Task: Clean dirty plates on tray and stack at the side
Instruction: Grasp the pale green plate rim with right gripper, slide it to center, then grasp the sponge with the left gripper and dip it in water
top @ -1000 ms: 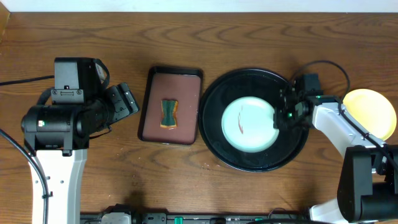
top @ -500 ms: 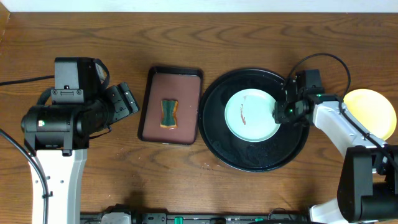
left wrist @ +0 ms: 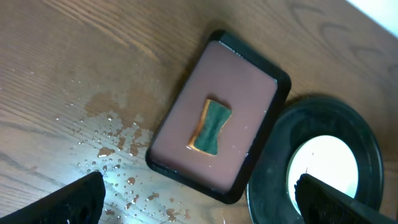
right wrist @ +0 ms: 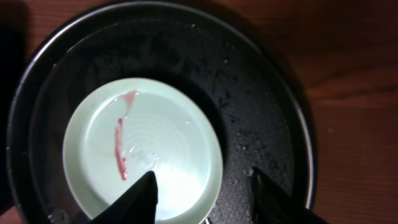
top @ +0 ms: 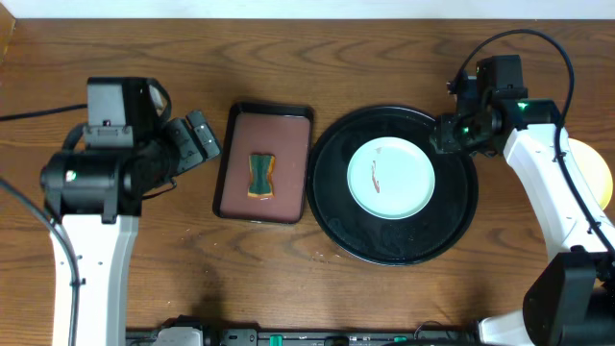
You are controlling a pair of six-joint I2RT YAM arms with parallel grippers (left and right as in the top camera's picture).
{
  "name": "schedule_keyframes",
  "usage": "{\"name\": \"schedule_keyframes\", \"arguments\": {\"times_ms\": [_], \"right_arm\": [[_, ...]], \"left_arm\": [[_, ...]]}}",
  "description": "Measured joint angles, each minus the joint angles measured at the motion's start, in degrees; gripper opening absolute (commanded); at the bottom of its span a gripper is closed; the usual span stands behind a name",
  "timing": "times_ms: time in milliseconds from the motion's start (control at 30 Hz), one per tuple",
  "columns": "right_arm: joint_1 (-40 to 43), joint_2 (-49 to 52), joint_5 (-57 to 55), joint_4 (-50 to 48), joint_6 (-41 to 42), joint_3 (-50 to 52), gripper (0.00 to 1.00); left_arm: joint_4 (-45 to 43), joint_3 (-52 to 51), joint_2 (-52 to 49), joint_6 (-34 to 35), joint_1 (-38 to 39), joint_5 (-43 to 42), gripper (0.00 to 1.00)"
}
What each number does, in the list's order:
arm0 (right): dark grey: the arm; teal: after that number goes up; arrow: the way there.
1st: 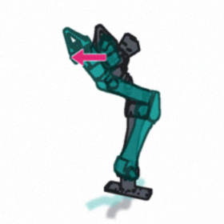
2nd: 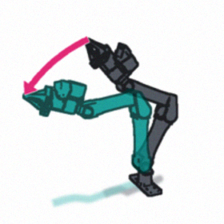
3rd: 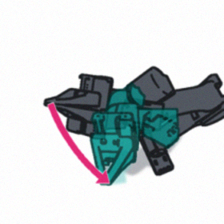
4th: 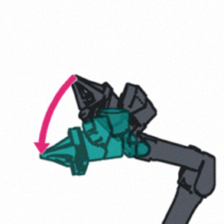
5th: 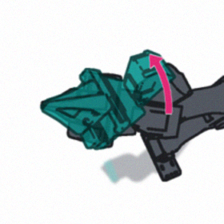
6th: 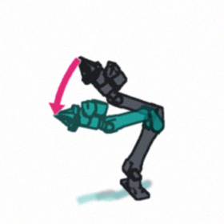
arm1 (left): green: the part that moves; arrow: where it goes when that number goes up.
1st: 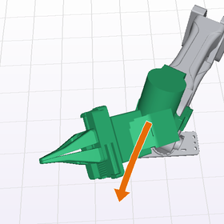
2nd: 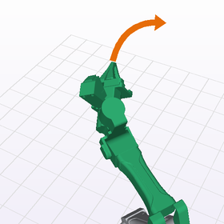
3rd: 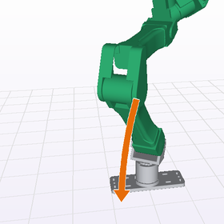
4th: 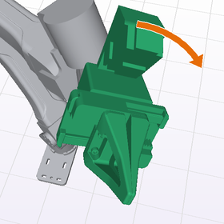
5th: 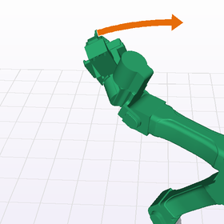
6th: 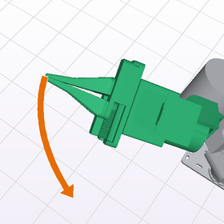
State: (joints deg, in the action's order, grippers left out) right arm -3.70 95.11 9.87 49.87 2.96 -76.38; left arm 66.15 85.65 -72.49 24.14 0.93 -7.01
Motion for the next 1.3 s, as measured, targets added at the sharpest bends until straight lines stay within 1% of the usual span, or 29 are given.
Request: {"name": "schedule_keyframes", "arguments": {"times_ms": [133,200,333,400,433,633,767,800,867,900,933,1000,1167,1200,1267,1300], "right_arm": [[0.00,0.02,1.49,-0.26,-0.02,0.02,0.48],[0.00,0.02,1.84,-0.42,0.00,0.02,0.48],[0.00,0.02,2.21,-0.42,0.02,0.02,0.50],[0.00,0.02,2.29,-0.42,0.09,0.02,0.51],[0.00,0.02,2.34,-0.42,0.22,0.02,0.51],[0.00,0.02,2.38,-0.31,0.31,0.02,0.51],[0.00,0.02,2.40,-0.20,0.42,0.02,0.51],[0.00,0.02,2.40,-0.20,0.46,0.02,0.51],[0.00,0.02,2.47,-0.20,0.48,0.02,0.51],[0.00,0.02,2.51,-0.17,0.48,0.02,0.51],[0.00,0.02,2.56,-0.20,0.48,0.02,0.51],[0.00,0.02,2.58,-0.17,0.48,0.02,0.51],[0.00,0.02,2.58,-0.15,0.50,0.02,0.51],[0.00,0.02,2.58,-0.15,0.50,0.02,0.51],[0.00,0.02,2.58,-0.15,0.50,0.02,0.51],[0.00,0.02,2.58,-0.15,0.50,0.02,0.50]], "left_arm": [[-2.03,0.00,-2.64,-0.07,1.01,-0.37,0.88],[-2.05,-0.04,-4.55,-0.85,2.84,-0.42,0.86],[-2.34,-0.59,-11.82,-2.45,7.85,1.25,0.72],[-3.48,-1.01,-16.79,-3.13,9.75,2.82,0.61],[-4.52,-1.11,-19.85,-3.48,10.49,3.39,0.59],[-10.19,-1.75,-33.81,-6.12,12.09,4.79,0.58],[-13.88,-1.75,-40.79,-7.19,12.37,4.33,0.43],[-14.69,-1.75,-42.16,-7.52,12.37,4.24,0.35],[-16.06,-1.75,-44.70,-8.22,12.37,3.39,0.23],[-16.68,-1.75,-45.59,-8.92,12.37,2.73,0.19],[-17.14,-1.75,-46.25,-9.22,12.37,2.25,0.09],[-17.53,-1.75,-46.62,-10.08,12.41,1.44,0.07],[-16.72,-1.53,-46.64,-12.02,12.39,0.94,0.08],[-16.00,-1.27,-46.62,-12.28,12.39,0.90,0.15],[-13.92,-0.57,-46.49,-13.14,12.37,0.92,0.37],[-13.18,-0.33,-46.21,-13.25,12.37,0.90,0.44]]}}
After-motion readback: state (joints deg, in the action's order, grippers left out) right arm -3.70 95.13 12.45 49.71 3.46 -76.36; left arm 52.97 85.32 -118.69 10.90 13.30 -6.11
